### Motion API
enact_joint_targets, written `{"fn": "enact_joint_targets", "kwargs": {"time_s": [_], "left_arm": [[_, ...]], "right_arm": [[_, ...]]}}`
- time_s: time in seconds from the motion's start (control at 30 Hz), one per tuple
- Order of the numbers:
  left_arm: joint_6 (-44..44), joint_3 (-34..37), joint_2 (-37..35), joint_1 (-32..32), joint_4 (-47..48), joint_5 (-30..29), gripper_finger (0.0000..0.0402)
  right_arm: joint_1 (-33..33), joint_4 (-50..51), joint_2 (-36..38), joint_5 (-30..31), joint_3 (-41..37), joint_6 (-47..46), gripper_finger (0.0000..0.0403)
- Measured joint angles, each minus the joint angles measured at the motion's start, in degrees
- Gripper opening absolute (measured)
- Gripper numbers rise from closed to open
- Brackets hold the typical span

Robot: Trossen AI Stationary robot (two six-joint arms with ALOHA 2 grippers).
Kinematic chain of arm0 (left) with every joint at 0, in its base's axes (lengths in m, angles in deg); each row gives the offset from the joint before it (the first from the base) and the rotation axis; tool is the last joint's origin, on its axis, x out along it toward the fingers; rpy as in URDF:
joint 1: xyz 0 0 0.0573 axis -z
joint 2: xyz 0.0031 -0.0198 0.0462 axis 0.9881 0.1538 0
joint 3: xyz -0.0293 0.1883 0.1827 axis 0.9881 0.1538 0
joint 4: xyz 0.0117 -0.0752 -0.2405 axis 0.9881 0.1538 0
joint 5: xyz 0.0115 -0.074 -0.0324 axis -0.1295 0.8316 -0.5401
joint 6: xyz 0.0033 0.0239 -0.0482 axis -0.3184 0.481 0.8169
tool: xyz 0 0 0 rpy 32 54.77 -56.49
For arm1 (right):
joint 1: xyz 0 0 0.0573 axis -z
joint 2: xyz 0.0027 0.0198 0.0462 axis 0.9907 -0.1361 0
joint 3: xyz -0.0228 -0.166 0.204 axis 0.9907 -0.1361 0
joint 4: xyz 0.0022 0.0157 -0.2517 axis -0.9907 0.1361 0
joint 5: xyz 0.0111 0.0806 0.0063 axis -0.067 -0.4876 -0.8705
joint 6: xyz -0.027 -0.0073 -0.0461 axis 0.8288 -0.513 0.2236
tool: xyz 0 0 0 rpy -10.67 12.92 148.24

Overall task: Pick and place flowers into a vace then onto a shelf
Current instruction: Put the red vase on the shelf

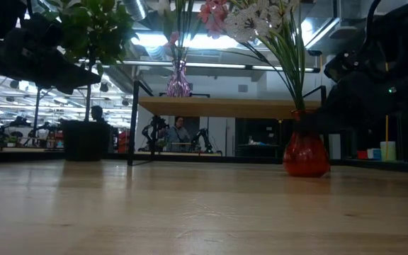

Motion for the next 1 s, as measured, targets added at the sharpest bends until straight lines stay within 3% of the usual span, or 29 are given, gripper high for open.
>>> {"fn": "enact_joint_targets", "kwargs": {"time_s": [0.43, 1.0], "left_arm": [[0.0, 0.0, 0.0, 0.0, 0.0, 0.0, 0.0004], [0.2, 0.0, 0.0, 0.0, 0.0, 0.0, 0.0003]], "right_arm": [[0.0, -0.8, 1.3, -2.8, -0.1, 0.1, 0.0143], [-1.7, 11.0, 23.2, -6.0, -0.1, 5.8, 0.0139]]}}
